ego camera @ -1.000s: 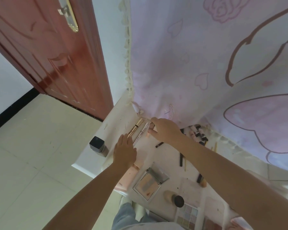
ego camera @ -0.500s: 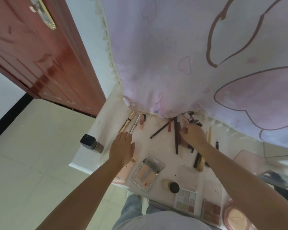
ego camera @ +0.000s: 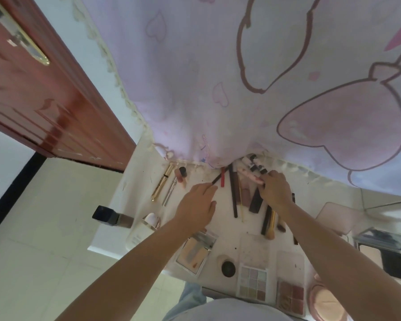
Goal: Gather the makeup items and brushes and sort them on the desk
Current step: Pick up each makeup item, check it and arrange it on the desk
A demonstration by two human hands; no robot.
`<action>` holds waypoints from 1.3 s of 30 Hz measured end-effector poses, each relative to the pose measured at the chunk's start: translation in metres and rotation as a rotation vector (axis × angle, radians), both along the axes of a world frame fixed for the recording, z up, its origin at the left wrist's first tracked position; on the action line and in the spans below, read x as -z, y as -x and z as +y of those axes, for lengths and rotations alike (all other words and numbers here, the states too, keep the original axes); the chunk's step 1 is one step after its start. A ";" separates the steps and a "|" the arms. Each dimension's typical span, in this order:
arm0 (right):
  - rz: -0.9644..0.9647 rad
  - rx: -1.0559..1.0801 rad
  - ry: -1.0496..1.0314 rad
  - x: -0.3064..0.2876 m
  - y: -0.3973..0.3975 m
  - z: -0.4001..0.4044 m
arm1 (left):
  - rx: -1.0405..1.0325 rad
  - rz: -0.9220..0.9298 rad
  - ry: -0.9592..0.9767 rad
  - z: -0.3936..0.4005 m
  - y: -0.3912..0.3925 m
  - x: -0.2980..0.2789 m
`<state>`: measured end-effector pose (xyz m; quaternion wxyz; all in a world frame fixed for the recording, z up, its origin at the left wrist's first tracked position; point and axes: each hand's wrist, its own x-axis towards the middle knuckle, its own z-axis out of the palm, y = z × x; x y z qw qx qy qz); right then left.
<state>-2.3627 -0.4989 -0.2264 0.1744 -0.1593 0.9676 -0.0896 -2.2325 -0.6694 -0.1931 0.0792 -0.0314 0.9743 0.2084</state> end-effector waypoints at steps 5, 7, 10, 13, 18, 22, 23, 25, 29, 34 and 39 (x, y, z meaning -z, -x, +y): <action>-0.077 0.053 0.191 -0.018 -0.001 0.009 | 0.006 -0.095 0.047 0.015 0.031 -0.003; -0.125 0.031 0.286 -0.035 -0.005 0.014 | 0.001 -0.080 0.034 0.021 0.042 -0.008; -0.211 -0.048 0.387 -0.064 -0.012 0.022 | 0.000 -0.032 -0.062 0.027 0.053 -0.021; -0.249 -0.031 0.532 -0.092 -0.018 0.027 | 0.054 0.019 -0.179 0.032 0.057 -0.043; -0.119 0.222 0.810 -0.140 -0.019 0.014 | 0.097 0.183 -0.192 0.033 0.071 -0.101; 0.018 0.337 0.992 -0.171 -0.017 0.004 | 0.134 0.252 -0.069 0.035 0.069 -0.142; 0.067 0.322 1.019 -0.178 -0.018 0.003 | 0.152 0.249 -0.040 0.035 0.066 -0.150; 0.166 0.246 1.040 -0.193 -0.022 0.001 | 0.185 0.238 -0.081 0.035 0.058 -0.164; 0.138 -0.036 0.967 -0.224 -0.025 0.009 | 0.154 0.210 -0.302 0.029 0.052 -0.196; 0.097 -0.233 0.846 -0.250 -0.026 0.018 | 0.190 0.224 -0.255 0.017 0.048 -0.209; 0.143 -0.263 0.700 -0.253 -0.030 0.013 | 0.187 0.242 -0.222 0.017 0.041 -0.211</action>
